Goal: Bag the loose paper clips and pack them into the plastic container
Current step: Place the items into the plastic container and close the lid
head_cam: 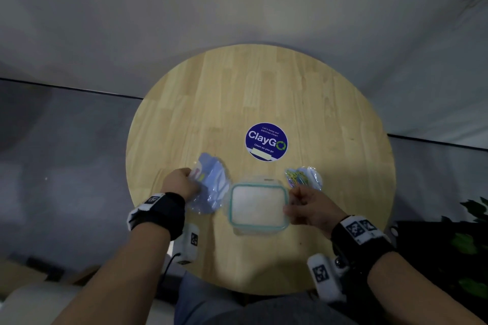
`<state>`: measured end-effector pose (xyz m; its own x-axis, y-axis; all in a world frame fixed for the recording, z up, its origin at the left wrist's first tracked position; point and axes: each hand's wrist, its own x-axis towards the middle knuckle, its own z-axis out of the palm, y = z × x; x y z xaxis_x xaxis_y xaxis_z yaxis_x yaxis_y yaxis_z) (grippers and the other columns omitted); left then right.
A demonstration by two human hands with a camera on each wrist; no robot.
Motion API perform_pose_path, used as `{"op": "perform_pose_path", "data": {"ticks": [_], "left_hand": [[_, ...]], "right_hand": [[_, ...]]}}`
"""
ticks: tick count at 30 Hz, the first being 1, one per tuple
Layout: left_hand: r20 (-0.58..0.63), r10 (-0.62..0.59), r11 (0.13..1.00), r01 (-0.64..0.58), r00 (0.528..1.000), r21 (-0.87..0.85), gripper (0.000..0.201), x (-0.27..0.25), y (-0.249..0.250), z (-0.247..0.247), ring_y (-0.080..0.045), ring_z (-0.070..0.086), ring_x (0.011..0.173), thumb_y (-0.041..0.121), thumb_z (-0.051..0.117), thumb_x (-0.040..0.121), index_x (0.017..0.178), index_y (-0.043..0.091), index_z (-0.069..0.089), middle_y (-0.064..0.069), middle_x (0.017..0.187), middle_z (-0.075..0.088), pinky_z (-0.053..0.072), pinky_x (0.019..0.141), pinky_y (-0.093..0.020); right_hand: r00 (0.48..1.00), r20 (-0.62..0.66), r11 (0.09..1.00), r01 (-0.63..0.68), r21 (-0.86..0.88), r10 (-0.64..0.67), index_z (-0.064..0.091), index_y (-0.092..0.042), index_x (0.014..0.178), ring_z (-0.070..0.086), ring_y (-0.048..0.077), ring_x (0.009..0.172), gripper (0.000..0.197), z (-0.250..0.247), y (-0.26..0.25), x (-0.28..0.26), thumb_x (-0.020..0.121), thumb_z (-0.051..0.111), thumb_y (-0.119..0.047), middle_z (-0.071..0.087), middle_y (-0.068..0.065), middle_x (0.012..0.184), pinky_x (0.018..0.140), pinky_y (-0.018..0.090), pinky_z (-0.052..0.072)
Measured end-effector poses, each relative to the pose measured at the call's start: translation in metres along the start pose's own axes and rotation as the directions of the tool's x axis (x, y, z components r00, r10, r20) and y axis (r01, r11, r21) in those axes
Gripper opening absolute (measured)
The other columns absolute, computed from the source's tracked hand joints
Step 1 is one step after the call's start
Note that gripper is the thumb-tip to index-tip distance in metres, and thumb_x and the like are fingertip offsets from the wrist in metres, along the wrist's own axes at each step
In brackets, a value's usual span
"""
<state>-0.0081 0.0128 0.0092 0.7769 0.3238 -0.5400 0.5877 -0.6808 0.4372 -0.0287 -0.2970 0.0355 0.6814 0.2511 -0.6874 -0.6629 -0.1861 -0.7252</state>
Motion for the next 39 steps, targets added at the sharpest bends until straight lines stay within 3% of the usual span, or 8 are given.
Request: {"op": "perform_pose_path", "data": {"ticks": [10, 16, 18, 20, 24, 28, 32, 39], "left_hand": [[0.109, 0.263, 0.907, -0.207, 0.959, -0.368, 0.015, -0.025, 0.031, -0.041, -0.011, 0.042, 0.059, 0.021, 0.053, 0.061, 0.073, 0.013, 0.058, 0.003, 0.065, 0.050, 0.035, 0.055, -0.024], [0.278, 0.362, 0.915, -0.281, 0.890, -0.290, 0.016, -0.042, 0.061, -0.026, -0.013, 0.051, 0.059, 0.021, 0.064, 0.064, 0.077, 0.011, 0.063, 0.001, 0.066, 0.057, 0.041, 0.058, -0.025], [0.323, 0.362, 0.916, -0.270, 0.875, -0.295, 0.016, -0.046, 0.067, -0.015, -0.017, 0.054, 0.059, 0.012, 0.068, 0.065, 0.080, 0.009, 0.062, -0.003, 0.066, 0.059, 0.045, 0.057, -0.027], [0.351, 0.369, 0.915, -0.271, 0.861, -0.298, 0.016, -0.051, 0.069, -0.001, -0.017, 0.054, 0.060, 0.012, 0.066, 0.062, 0.077, 0.013, 0.061, -0.003, 0.067, 0.059, 0.045, 0.058, -0.029], [0.380, 0.415, 0.905, -0.333, 0.827, -0.264, 0.017, -0.056, 0.066, 0.020, -0.014, 0.049, 0.066, 0.015, 0.056, 0.059, 0.074, 0.020, 0.060, 0.000, 0.071, 0.057, 0.040, 0.062, -0.027], [0.366, 0.427, 0.902, -0.361, 0.827, -0.236, 0.015, -0.052, 0.071, 0.030, -0.016, 0.047, 0.068, 0.010, 0.056, 0.064, 0.077, 0.016, 0.058, -0.001, 0.072, 0.056, 0.038, 0.062, -0.027], [0.405, 0.411, 0.877, -0.475, 0.817, 0.068, 0.016, -0.052, 0.071, 0.041, -0.024, 0.057, 0.078, 0.012, 0.058, 0.075, 0.090, 0.015, 0.054, -0.006, 0.085, 0.062, 0.045, 0.064, -0.028], [0.352, 0.501, 0.801, -0.578, 0.791, 0.157, 0.033, -0.057, 0.067, 0.043, -0.029, 0.059, 0.090, 0.019, 0.050, 0.084, 0.117, 0.022, 0.048, -0.006, 0.101, 0.065, 0.048, 0.076, -0.036]], "right_hand": [[0.995, 0.033, 0.947, 0.076, 0.313, -0.091, 0.057, -0.020, 0.087, 0.054, 0.016, 0.072, 0.043, -0.051, -0.025, -0.004, 0.053, 0.060, 0.006, 0.059, 0.002, 0.079, 0.060, 0.030, 0.042], [0.976, -0.166, 0.911, 0.191, 0.366, -0.138, 0.058, -0.004, 0.059, 0.048, 0.024, 0.061, 0.034, -0.078, -0.040, -0.011, 0.038, 0.064, -0.029, 0.058, 0.009, 0.060, 0.059, 0.033, 0.034], [0.983, -0.174, 0.920, 0.120, 0.373, -0.058, 0.063, -0.003, 0.058, 0.053, 0.019, 0.049, 0.042, -0.071, -0.041, -0.010, 0.068, 0.059, -0.044, 0.061, 0.008, 0.051, 0.057, 0.030, 0.038], [0.992, -0.128, 0.971, 0.015, 0.238, 0.016, 0.070, -0.010, 0.060, 0.045, 0.011, 0.036, 0.061, -0.057, -0.042, -0.008, 0.093, 0.036, -0.049, 0.056, 0.009, 0.044, 0.046, 0.023, 0.037], [0.994, -0.086, 0.993, -0.075, -0.093, 0.067, 0.075, -0.016, 0.075, 0.037, 0.003, 0.035, 0.061, -0.027, -0.033, -0.011, 0.091, 0.035, -0.060, 0.060, 0.015, 0.065, 0.045, 0.019, 0.031], [0.979, 0.045, 0.969, -0.189, -0.157, 0.198, 0.075, -0.006, 0.077, 0.032, 0.004, 0.035, 0.044, -0.020, -0.022, -0.018, 0.089, 0.053, -0.042, 0.048, -0.003, 0.049, 0.037, 0.012, 0.027], [0.984, 0.089, 0.892, -0.102, -0.440, 0.156, 0.069, -0.004, 0.102, 0.055, 0.007, 0.051, 0.029, -0.009, -0.015, -0.016, 0.098, 0.044, -0.017, 0.064, 0.004, 0.085, 0.054, 0.008, 0.037], [0.995, -0.099, 0.828, -0.044, -0.559, -0.014, 0.042, -0.012, 0.069, 0.038, 0.012, 0.056, 0.032, -0.002, 0.004, 0.002, 0.089, 0.059, -0.030, 0.041, -0.001, 0.060, 0.056, 0.024, 0.033]]}}
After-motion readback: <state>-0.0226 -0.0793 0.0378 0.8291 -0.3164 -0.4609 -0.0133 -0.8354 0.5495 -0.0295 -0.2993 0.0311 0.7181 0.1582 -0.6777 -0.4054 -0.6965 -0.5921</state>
